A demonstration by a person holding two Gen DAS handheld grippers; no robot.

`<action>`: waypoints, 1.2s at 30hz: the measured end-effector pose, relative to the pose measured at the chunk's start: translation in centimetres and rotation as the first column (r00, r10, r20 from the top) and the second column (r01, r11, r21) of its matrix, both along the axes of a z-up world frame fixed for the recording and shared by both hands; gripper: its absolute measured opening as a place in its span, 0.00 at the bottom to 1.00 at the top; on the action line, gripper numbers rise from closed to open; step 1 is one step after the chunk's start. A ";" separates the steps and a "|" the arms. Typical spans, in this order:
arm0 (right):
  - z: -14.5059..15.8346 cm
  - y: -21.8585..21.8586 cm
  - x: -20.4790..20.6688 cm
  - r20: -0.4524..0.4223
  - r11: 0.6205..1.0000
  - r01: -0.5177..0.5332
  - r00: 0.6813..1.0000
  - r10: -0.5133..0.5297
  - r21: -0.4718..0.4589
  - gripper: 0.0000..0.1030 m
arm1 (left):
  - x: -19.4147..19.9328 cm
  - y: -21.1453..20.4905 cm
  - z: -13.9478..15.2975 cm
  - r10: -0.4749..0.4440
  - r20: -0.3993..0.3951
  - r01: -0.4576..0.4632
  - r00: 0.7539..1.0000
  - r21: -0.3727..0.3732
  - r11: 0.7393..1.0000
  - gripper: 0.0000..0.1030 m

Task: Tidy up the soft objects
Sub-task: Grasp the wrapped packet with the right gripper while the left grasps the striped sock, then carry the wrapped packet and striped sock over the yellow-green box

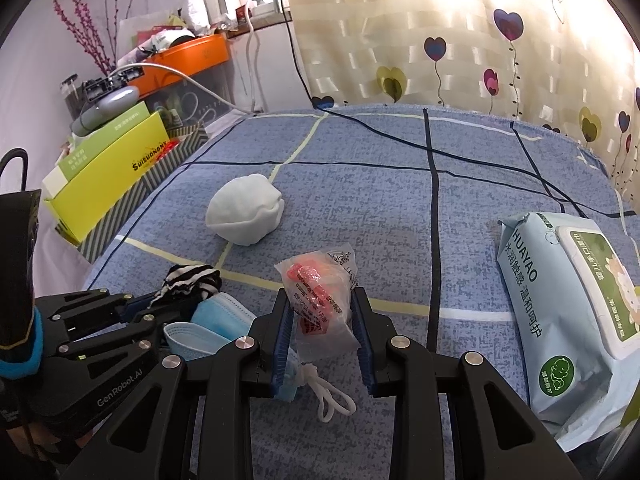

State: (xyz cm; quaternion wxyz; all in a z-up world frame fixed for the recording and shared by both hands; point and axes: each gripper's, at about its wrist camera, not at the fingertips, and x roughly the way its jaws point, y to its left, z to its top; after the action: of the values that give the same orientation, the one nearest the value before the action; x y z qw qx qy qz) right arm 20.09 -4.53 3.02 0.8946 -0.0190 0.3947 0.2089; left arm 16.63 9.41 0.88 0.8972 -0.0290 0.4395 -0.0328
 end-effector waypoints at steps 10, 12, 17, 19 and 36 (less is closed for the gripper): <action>1.4 -0.7 -1.2 0.028 1.000 0.005 1.000 -0.005 0.006 0.27 | -1.4 -0.3 2.3 0.005 0.043 -0.005 0.999 -0.010 1.000 0.10; 1.9 -1.0 -1.6 0.038 1.000 0.010 0.999 -0.010 0.010 0.27 | -1.9 -0.6 3.2 0.002 0.062 -0.002 0.998 -0.007 1.000 0.10; 3.0 -2.4 -2.7 0.062 1.000 0.026 0.998 -0.026 0.011 0.27 | -2.8 -2.1 5.1 -0.029 0.103 0.030 0.994 -0.011 0.999 0.10; 3.5 -3.0 -3.2 0.073 0.999 0.036 0.997 -0.037 0.011 0.27 | -3.2 -2.8 5.8 -0.043 0.117 0.045 0.992 -0.013 0.999 0.10; 7.0 -10.3 -7.6 0.163 0.988 0.154 0.975 -0.152 0.004 0.27 | -4.7 -10.3 9.1 -0.201 0.184 0.208 0.962 -0.023 0.978 0.10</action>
State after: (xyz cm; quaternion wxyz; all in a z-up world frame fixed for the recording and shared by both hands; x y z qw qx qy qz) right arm 12.47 -14.79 10.07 0.9371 -0.0094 0.3217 0.1354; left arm 11.90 -0.86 10.01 0.9243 0.0008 0.3562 -0.1370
